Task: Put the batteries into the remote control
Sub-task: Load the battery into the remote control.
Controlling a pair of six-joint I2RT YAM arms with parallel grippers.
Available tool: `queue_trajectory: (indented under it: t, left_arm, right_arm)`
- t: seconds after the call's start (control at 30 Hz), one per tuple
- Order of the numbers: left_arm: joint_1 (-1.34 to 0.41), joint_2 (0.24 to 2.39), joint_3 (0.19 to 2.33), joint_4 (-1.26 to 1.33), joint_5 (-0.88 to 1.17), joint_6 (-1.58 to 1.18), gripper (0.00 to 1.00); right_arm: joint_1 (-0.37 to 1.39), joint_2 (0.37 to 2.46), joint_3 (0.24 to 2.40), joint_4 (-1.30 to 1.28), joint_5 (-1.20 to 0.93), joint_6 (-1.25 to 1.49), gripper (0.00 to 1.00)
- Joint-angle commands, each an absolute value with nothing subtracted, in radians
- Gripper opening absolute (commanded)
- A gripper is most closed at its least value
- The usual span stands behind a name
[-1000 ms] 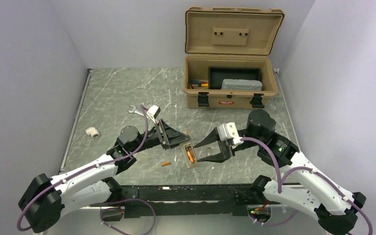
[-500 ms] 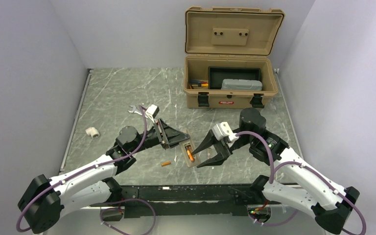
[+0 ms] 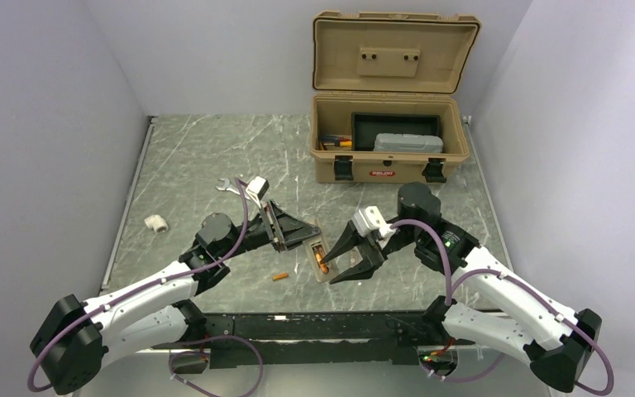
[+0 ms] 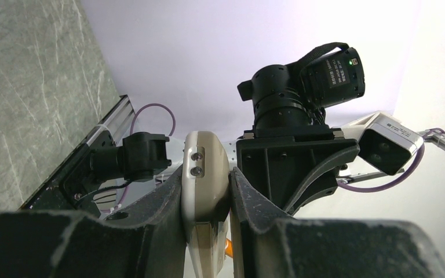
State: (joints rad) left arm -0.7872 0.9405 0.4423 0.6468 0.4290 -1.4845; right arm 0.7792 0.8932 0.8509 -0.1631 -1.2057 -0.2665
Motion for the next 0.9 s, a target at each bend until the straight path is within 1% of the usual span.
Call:
queue_trajectory:
  t: [0.0, 0.23, 0.73, 0.87]
  left_arm:
    - [-0.793, 0.94, 0.453, 0.714, 0.426, -1.495, 0.0]
    - [-0.793, 0.939, 0.451, 0.716, 0.425, -1.494, 0.0]
    - [-0.794, 0.943, 0.452, 0.725, 0.425, -1.496, 0.0]
    - [-0.795, 0.943, 0.453, 0.72, 0.425, -1.493, 0.0]
  right_arm:
    - [0.774, 0.887, 0.834, -0.096, -1.217, -0.276, 0.46]
    - [0.775, 0.885, 0.819, -0.062, -1.206, -0.261, 0.45]
    - [0.776, 0.909, 0.819, -0.073, -1.199, -0.277, 0.42]
    - [0.776, 0.916, 0.821, -0.074, -1.192, -0.277, 0.4]
